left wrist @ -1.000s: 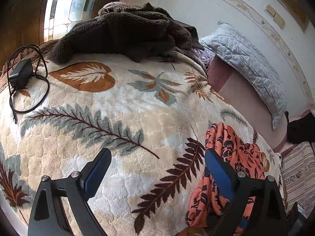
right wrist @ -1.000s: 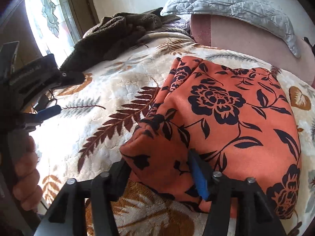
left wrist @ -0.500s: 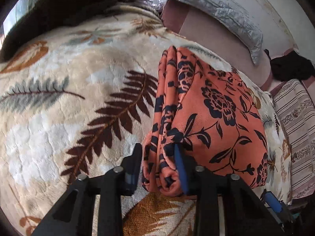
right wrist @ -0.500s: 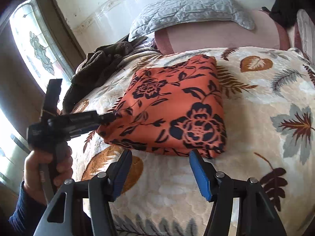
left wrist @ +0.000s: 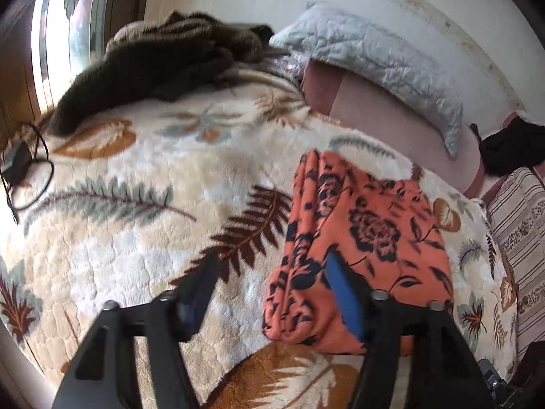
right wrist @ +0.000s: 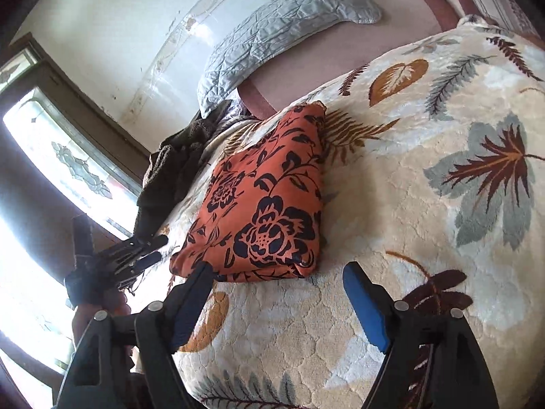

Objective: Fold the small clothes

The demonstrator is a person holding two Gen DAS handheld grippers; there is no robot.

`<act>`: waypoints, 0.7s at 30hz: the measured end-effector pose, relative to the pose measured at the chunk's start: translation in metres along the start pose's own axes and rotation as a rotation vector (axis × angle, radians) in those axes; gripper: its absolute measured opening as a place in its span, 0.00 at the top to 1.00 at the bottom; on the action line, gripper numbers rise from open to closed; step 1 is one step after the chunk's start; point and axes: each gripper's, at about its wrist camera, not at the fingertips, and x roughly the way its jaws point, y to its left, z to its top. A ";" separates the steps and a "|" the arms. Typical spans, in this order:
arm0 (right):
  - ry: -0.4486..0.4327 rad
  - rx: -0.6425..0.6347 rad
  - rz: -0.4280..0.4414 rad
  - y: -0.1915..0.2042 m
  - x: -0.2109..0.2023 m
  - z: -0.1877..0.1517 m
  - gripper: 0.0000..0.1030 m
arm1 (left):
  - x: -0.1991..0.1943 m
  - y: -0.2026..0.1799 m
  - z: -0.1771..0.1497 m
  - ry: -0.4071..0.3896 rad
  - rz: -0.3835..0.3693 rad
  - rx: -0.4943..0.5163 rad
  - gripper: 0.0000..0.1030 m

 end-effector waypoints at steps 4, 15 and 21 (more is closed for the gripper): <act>0.027 0.120 0.072 -0.017 -0.002 0.006 0.21 | 0.008 -0.056 0.007 -0.020 -0.065 0.218 0.27; 0.253 0.356 0.142 -0.052 0.097 0.084 0.19 | 0.083 -0.054 -0.015 0.126 0.005 0.213 0.25; 0.250 0.043 -0.070 0.009 0.108 0.084 0.68 | 0.089 -0.045 -0.011 0.154 -0.030 0.172 0.23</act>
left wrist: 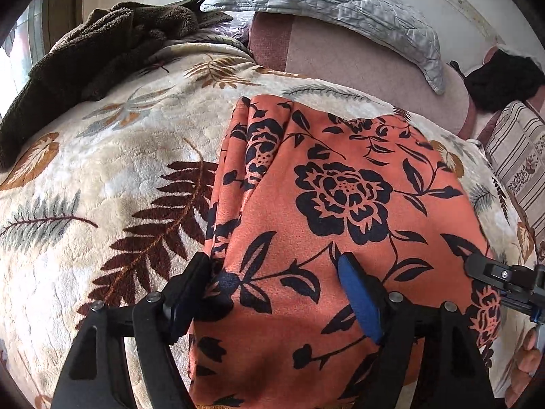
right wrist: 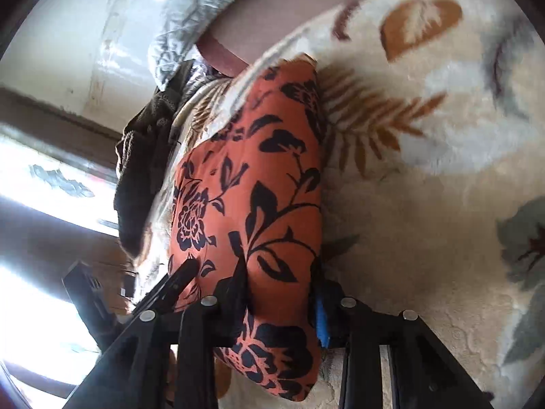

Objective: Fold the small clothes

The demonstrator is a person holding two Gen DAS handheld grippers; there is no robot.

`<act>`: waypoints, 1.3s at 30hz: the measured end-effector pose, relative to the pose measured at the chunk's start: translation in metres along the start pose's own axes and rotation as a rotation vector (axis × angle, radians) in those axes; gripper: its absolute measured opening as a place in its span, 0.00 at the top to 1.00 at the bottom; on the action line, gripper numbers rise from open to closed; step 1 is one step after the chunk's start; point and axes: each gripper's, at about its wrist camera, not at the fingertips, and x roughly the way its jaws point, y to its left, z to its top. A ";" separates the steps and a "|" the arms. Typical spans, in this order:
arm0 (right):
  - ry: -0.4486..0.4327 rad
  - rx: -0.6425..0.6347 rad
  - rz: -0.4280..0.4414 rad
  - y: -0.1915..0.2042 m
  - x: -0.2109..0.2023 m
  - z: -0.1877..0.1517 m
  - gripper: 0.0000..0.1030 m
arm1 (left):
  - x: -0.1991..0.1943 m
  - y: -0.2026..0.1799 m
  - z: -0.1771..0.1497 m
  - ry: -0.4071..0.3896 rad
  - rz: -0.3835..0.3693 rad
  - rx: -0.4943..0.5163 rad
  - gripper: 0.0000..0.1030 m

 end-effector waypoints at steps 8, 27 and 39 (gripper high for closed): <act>-0.085 0.153 0.097 -0.028 -0.003 0.013 0.20 | 0.003 0.004 0.002 0.034 -0.021 -0.025 0.21; -0.051 0.098 -0.044 -0.017 0.035 0.043 0.20 | -0.042 0.052 0.009 -0.099 -0.141 -0.183 0.24; 0.024 0.039 -0.092 -0.008 0.048 0.050 0.59 | 0.001 0.058 -0.002 0.102 -0.131 -0.215 0.32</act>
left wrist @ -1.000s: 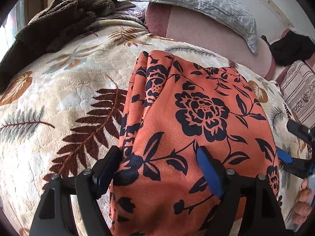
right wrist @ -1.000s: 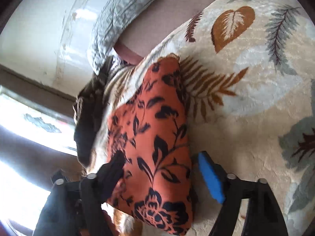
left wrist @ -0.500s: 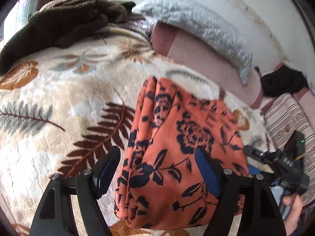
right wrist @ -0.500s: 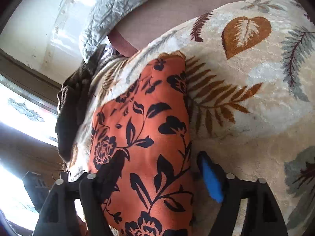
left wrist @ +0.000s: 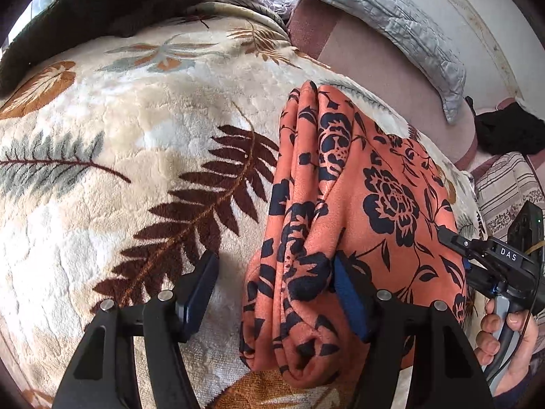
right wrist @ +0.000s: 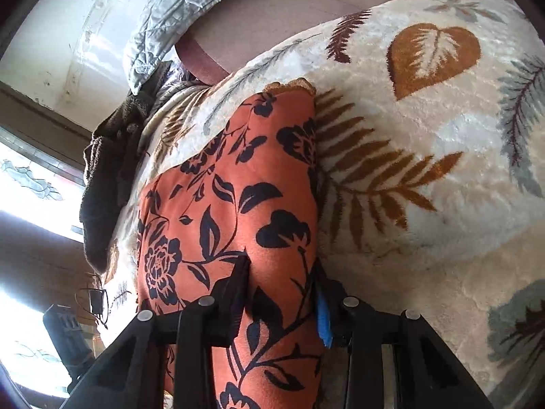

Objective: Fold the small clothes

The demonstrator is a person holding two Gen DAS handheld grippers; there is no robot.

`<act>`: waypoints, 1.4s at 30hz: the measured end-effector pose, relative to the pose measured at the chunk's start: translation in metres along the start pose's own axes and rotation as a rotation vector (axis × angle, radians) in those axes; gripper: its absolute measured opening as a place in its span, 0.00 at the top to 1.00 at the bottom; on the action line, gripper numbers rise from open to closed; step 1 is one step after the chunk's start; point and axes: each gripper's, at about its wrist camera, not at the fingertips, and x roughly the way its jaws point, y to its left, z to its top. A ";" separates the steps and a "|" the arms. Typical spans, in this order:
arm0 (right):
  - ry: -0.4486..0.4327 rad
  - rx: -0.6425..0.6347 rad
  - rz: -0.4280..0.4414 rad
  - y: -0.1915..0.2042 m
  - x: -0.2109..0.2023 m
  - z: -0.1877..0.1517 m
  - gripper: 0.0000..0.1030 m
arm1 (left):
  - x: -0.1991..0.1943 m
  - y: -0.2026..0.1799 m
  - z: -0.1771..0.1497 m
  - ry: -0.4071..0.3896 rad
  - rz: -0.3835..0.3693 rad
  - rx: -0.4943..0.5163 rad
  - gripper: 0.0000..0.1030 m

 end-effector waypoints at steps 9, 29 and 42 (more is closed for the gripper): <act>0.032 0.128 0.092 -0.020 0.022 0.027 0.65 | 0.002 0.000 0.002 0.007 0.004 -0.006 0.32; -0.133 -0.115 -0.117 0.012 -0.056 -0.070 0.28 | -0.024 -0.006 0.007 -0.081 0.015 0.012 0.33; -0.177 -0.069 0.128 -0.010 -0.054 -0.047 0.26 | -0.017 -0.003 0.036 -0.053 -0.239 -0.083 0.18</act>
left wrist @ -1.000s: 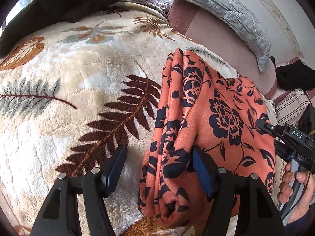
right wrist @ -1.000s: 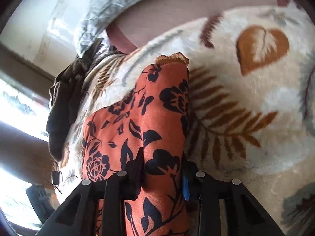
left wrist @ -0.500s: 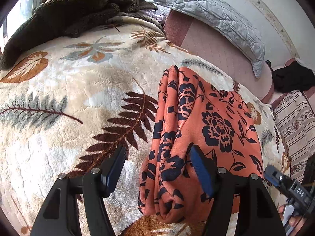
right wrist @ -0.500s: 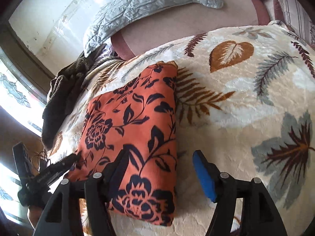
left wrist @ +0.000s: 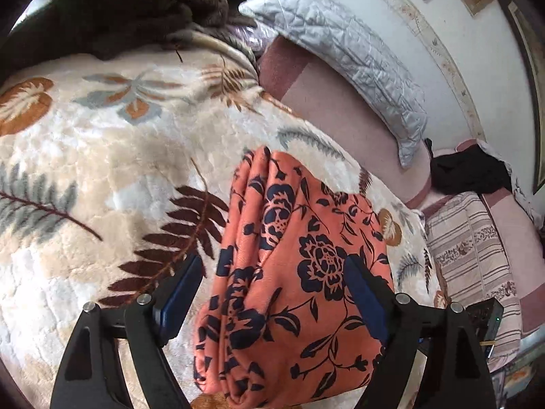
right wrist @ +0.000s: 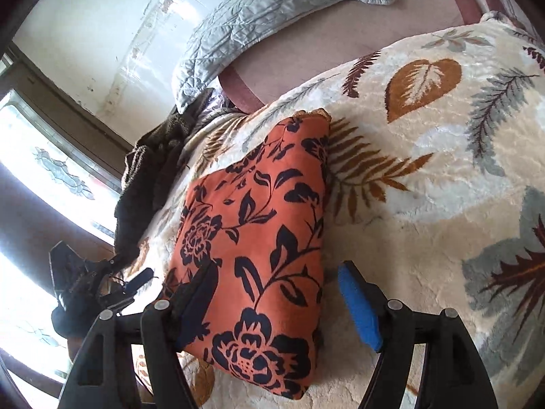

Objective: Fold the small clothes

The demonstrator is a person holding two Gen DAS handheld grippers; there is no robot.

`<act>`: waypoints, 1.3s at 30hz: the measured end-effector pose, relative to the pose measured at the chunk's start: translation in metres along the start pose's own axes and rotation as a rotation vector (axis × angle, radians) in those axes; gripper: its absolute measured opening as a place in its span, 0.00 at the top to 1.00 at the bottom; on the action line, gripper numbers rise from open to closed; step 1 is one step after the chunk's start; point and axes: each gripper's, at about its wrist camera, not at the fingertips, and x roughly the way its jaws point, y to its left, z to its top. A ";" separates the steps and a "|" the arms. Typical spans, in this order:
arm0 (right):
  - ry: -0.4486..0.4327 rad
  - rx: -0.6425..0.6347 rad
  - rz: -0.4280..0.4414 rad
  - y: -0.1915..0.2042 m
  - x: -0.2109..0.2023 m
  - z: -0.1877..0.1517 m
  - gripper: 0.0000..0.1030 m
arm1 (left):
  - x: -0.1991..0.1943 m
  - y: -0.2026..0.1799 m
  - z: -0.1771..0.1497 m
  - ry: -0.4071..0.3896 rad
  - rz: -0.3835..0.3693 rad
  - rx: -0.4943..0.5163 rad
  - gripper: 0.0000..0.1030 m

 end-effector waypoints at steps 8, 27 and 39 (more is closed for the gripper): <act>0.014 0.115 0.137 -0.029 0.010 -0.005 0.25 | 0.059 0.040 0.011 0.247 -0.077 -0.175 0.62; -0.013 0.148 0.213 -0.039 -0.002 0.007 0.25 | 0.073 0.039 0.069 0.245 -0.158 -0.218 0.72; 0.006 0.150 0.252 -0.038 0.000 0.010 0.25 | 0.091 0.042 0.091 0.210 -0.104 -0.256 0.79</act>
